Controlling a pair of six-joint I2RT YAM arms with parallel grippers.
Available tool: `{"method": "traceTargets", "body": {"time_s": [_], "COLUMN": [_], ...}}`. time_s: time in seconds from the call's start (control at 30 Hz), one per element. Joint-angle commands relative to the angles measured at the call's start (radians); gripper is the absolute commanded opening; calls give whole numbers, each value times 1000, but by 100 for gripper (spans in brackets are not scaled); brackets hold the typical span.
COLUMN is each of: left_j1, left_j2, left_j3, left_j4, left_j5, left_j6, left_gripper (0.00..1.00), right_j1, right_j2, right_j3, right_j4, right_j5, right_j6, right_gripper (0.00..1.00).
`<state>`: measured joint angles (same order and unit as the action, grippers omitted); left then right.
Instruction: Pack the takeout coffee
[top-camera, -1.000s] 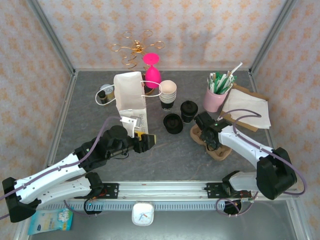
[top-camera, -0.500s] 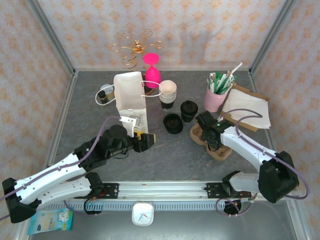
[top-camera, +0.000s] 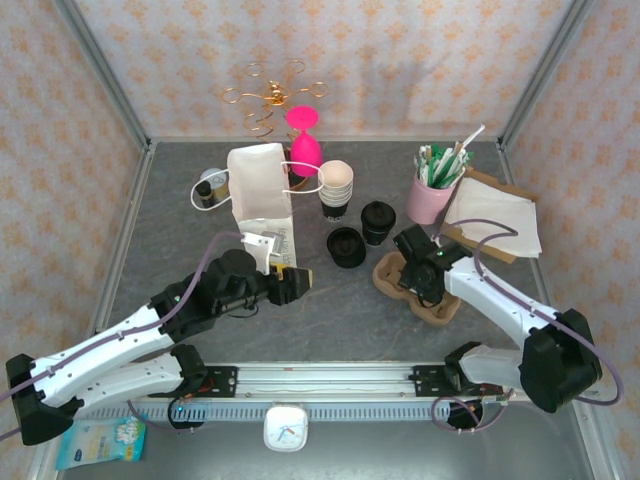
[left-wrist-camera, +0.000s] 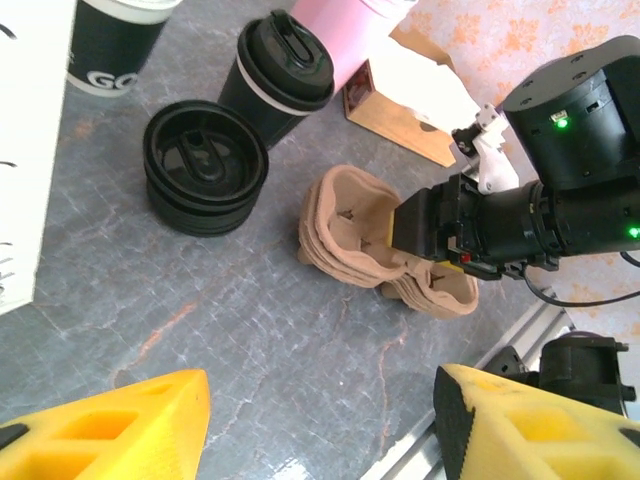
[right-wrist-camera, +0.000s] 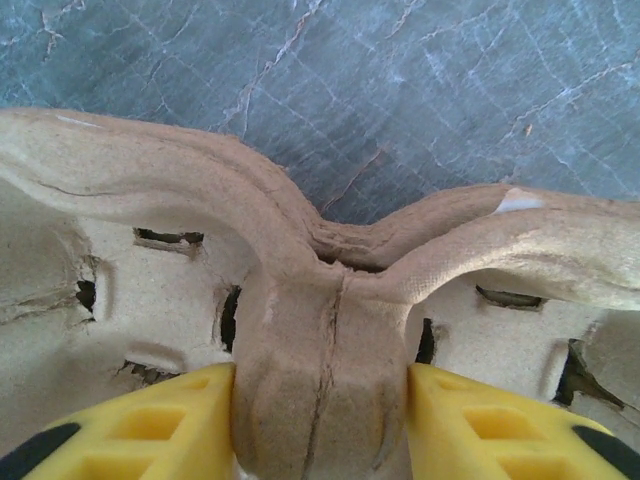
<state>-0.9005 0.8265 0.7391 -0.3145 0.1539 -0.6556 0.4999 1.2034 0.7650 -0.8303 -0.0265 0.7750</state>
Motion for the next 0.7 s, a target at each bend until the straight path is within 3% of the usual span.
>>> {"method": "traceTargets", "body": {"time_s": [0.0,0.67], "left_j1": [0,-3], "left_j2": [10,10], "left_j3": [-26,32], "left_j4": [53,-10], "left_j5": [52,-8], "left_j6": [-40,-30], "left_gripper": [61,61], "right_j1": [-5,-6], "right_j2": [-16,-80], "right_j3": [-21,187], "right_j4": [-35,-230], "right_j5": [-12,72], "right_j6": [-29,-58], "right_gripper": [44,45]}}
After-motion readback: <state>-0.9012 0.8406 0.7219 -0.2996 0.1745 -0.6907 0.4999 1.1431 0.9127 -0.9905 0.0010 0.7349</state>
